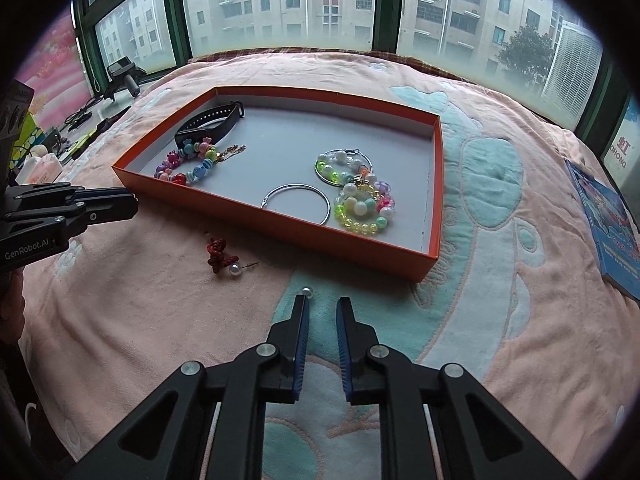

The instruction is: Organize jewelry

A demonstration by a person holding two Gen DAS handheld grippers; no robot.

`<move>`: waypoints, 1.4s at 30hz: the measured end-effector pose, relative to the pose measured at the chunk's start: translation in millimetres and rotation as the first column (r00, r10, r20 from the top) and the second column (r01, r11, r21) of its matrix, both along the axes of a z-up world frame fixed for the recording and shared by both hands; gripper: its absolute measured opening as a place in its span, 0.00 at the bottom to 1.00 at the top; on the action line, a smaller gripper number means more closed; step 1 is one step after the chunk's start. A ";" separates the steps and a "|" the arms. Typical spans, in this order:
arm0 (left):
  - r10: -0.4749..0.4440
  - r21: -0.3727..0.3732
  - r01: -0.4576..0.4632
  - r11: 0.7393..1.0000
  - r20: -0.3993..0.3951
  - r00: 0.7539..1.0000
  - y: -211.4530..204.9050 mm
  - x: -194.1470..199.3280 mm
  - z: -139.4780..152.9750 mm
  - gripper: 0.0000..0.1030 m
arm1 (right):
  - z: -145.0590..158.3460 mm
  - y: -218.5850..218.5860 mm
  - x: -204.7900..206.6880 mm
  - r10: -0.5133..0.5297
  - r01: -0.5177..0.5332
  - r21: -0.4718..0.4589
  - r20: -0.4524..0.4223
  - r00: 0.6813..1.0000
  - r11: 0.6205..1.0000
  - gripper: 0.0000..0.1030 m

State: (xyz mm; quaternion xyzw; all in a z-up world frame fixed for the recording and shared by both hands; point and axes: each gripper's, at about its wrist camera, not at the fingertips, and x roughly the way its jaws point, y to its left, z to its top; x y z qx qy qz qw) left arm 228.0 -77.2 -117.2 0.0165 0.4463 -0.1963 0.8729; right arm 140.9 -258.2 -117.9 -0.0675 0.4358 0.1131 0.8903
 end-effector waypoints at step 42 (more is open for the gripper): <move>0.025 -0.041 -0.024 0.999 0.031 0.999 4.4 -5.2 17.2 0.18 | 24.4 43.4 -1.7 0.075 -0.080 0.119 0.041 0.996 0.990 0.10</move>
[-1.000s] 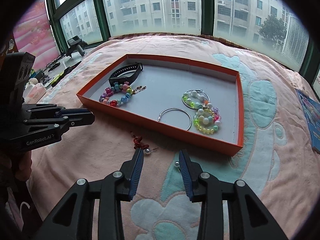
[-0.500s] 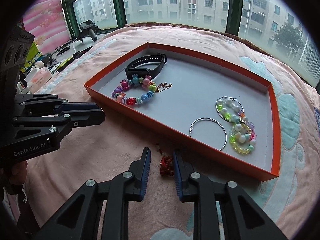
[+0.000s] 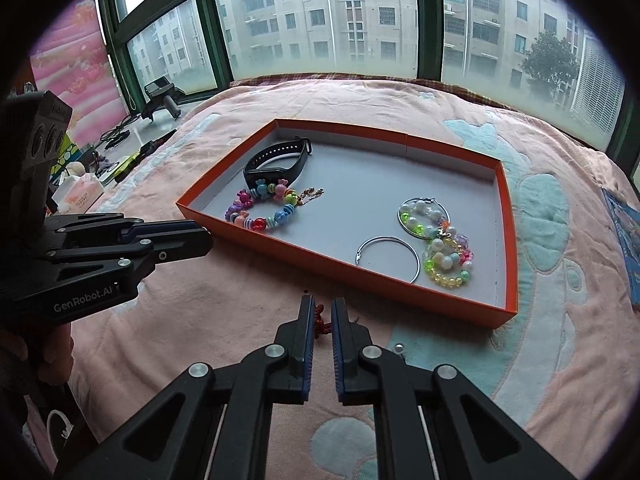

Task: Organize jewelry
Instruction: 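Grasp the red charm with the right tool while the left tool holds the ring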

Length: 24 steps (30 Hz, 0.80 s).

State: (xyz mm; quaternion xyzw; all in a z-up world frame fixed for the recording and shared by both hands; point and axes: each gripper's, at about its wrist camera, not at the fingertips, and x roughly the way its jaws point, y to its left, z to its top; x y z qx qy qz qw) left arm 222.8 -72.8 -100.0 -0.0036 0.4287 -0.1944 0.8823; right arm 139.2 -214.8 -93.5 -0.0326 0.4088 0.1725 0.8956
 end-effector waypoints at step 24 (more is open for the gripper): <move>0.011 -0.009 -0.011 1.000 -0.029 1.000 3.1 4.0 -6.7 0.18 | -26.3 16.9 16.5 0.077 -0.082 -0.069 -0.074 0.994 0.994 0.22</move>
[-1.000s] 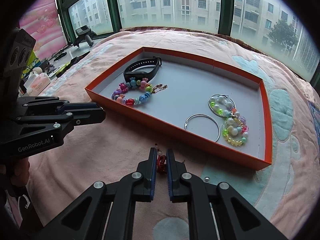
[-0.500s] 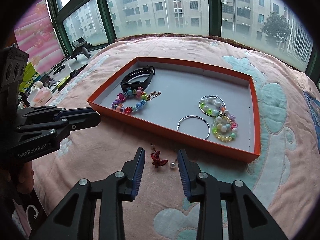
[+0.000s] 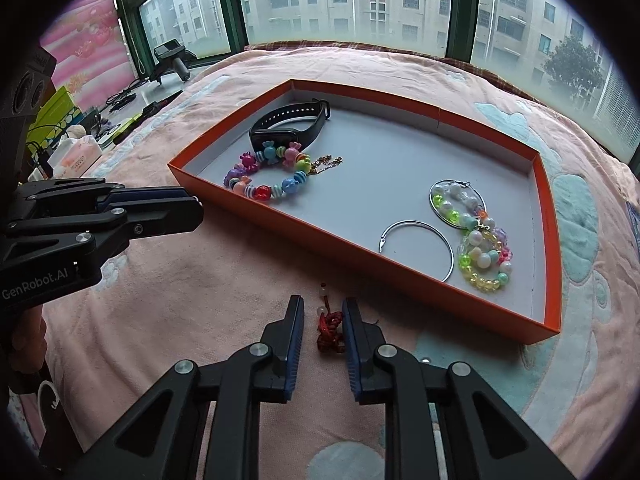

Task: Organize jewelry
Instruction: 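Grasp the red charm with the right tool while the left tool holds the ring, then carry the silver ring and red charm over the tray with both tools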

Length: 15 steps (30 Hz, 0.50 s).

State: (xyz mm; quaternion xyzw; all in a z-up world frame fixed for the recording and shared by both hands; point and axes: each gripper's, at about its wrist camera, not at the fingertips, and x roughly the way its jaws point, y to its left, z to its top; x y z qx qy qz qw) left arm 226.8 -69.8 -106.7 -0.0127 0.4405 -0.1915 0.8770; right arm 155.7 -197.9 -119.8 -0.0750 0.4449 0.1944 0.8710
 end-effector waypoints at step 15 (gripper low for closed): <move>0.002 -0.018 -0.001 1.000 0.047 0.999 -2.5 -8.4 22.9 0.18 | 31.0 -14.0 -17.1 -0.098 0.093 0.074 0.064 0.993 0.993 0.09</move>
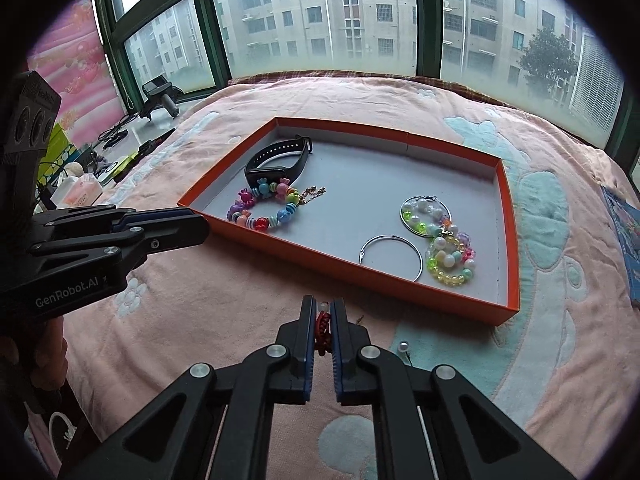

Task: Organize jewelry
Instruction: 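Carry the silver ring and red charm over the tray with both tools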

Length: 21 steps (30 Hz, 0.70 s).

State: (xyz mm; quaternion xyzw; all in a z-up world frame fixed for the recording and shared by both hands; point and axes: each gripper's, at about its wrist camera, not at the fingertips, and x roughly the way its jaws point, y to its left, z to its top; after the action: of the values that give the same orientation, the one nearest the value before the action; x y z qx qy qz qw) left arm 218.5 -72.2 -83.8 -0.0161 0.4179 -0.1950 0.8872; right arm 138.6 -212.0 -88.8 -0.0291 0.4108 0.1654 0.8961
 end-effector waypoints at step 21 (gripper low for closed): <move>-0.011 -0.024 0.014 1.000 0.150 0.989 -20.3 -12.0 81.2 0.18 | 79.3 -29.4 -12.1 -0.151 0.129 0.117 0.204 0.967 0.985 0.09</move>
State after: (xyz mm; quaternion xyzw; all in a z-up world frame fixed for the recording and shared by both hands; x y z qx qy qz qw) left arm 206.4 -92.5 -2.6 -0.0098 0.3477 -0.2065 0.9145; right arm 126.5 -241.3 -9.5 0.0286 0.3048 0.1184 0.9446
